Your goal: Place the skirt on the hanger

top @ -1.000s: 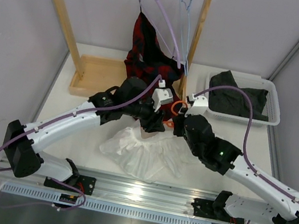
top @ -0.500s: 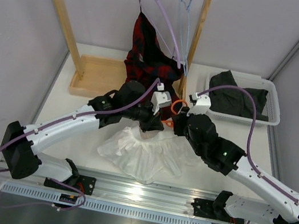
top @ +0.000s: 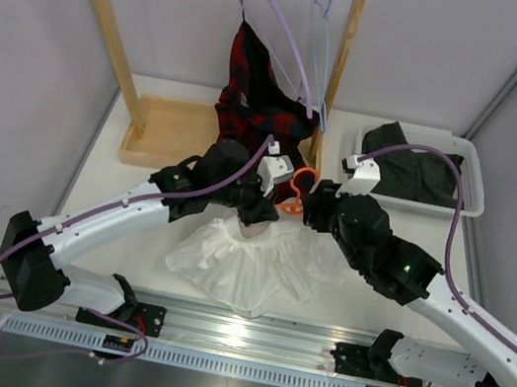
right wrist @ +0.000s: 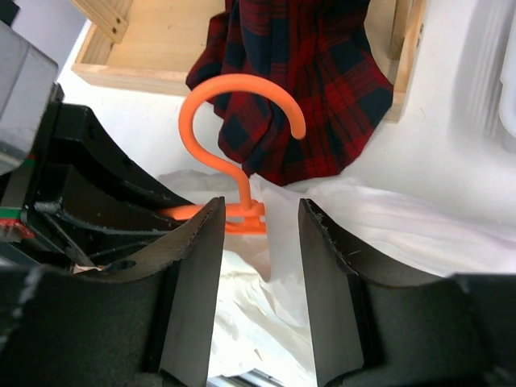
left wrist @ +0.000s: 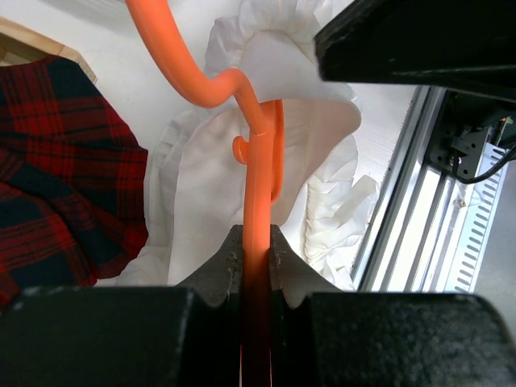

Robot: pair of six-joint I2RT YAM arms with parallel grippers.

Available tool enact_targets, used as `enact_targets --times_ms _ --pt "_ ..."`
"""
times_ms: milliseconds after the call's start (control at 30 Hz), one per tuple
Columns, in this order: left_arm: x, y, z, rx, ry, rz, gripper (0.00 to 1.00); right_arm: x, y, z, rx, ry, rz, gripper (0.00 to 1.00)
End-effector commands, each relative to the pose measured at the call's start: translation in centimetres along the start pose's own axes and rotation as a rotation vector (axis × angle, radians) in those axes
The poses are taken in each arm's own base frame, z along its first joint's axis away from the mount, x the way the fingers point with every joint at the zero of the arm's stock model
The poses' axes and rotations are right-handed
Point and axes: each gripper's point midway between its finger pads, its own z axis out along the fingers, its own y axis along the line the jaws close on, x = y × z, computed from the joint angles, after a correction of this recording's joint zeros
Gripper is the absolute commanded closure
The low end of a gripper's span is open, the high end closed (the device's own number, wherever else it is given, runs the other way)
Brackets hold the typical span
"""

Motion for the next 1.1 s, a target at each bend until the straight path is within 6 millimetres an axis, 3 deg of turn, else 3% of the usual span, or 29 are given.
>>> enact_targets --times_ms 0,167,600,667,733,833,1067 --pt "-3.0 -0.1 -0.9 -0.019 -0.084 0.020 1.00 -0.6 -0.2 -0.7 0.021 0.012 0.000 0.54" --pt "-3.4 0.0 -1.1 -0.029 -0.089 0.024 1.00 1.6 -0.6 -0.6 0.044 0.077 -0.026 0.55" --pt "-3.6 -0.1 -1.4 -0.025 -0.078 0.023 1.00 3.6 -0.4 0.4 0.088 0.157 -0.086 0.54" --pt "-3.6 -0.1 -1.4 -0.024 -0.078 0.023 1.00 3.6 -0.8 0.6 0.117 0.156 -0.093 0.60" --pt "-3.4 -0.3 -1.5 -0.017 -0.071 0.022 1.00 3.2 -1.0 0.7 0.136 0.149 -0.088 0.78" --pt "-3.1 -0.8 -1.7 0.006 -0.055 0.024 1.00 1.9 -1.6 0.7 0.177 0.123 -0.082 0.95" --pt "-2.6 -1.3 -2.9 0.008 -0.053 0.023 1.00 -1.6 -4.2 0.5 0.284 0.082 -0.074 1.00"
